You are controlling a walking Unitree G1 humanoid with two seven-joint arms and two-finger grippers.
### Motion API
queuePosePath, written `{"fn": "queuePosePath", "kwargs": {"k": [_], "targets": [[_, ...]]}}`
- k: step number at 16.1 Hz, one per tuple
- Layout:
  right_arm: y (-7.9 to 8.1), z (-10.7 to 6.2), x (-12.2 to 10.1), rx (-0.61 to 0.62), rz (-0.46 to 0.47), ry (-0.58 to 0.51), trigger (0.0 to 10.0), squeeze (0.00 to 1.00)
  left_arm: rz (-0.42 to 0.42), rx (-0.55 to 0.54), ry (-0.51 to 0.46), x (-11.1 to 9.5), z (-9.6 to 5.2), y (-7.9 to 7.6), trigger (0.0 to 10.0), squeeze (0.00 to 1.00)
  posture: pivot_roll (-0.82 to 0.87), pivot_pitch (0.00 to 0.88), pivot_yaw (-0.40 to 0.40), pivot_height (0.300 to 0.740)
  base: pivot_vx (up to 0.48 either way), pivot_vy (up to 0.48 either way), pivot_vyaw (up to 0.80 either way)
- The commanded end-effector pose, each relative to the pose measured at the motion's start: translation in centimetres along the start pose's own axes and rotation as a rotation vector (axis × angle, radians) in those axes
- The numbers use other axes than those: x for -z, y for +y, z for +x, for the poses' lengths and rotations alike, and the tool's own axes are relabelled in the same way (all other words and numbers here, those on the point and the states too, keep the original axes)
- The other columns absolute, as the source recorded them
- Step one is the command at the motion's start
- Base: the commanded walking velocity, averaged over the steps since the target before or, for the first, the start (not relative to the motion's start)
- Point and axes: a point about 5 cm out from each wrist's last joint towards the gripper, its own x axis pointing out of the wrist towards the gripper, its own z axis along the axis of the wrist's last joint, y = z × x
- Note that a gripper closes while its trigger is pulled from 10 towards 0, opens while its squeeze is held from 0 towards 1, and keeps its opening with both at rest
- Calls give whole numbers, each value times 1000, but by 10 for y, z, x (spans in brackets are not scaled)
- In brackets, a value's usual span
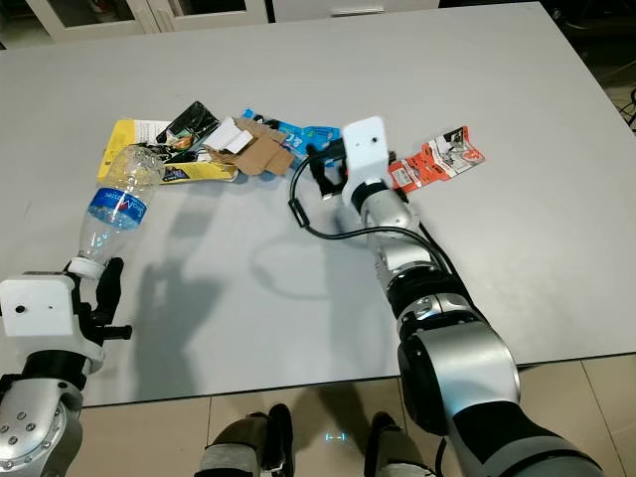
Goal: Picking trash to rubbish bin
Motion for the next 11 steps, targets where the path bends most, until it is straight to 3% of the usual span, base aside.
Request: {"fn": "queuePosePath", "kwargs": {"k": [1, 9, 10, 11], "targets": [[9, 2, 1, -42, -13, 22, 10000, 0, 13, -5, 10, 0, -4, 2, 10000, 0, 201, 269, 70, 740, 0, 0, 0], [34, -1, 15, -136, -75, 62, 10000, 0, 18, -4, 17, 1, -6, 1, 10000, 0, 217, 274, 73, 740, 0, 0, 0], [38, -2, 18, -143, -79, 67, 9608, 0, 18, -5, 19, 1, -6, 1, 10000, 0, 219, 276, 73, 740, 0, 0, 0], [39, -3, 19, -146, -78, 68, 3804, 0, 19, -6, 21, 1, -7, 2, 10000, 0, 221, 279, 74, 740, 0, 0, 0]]}}
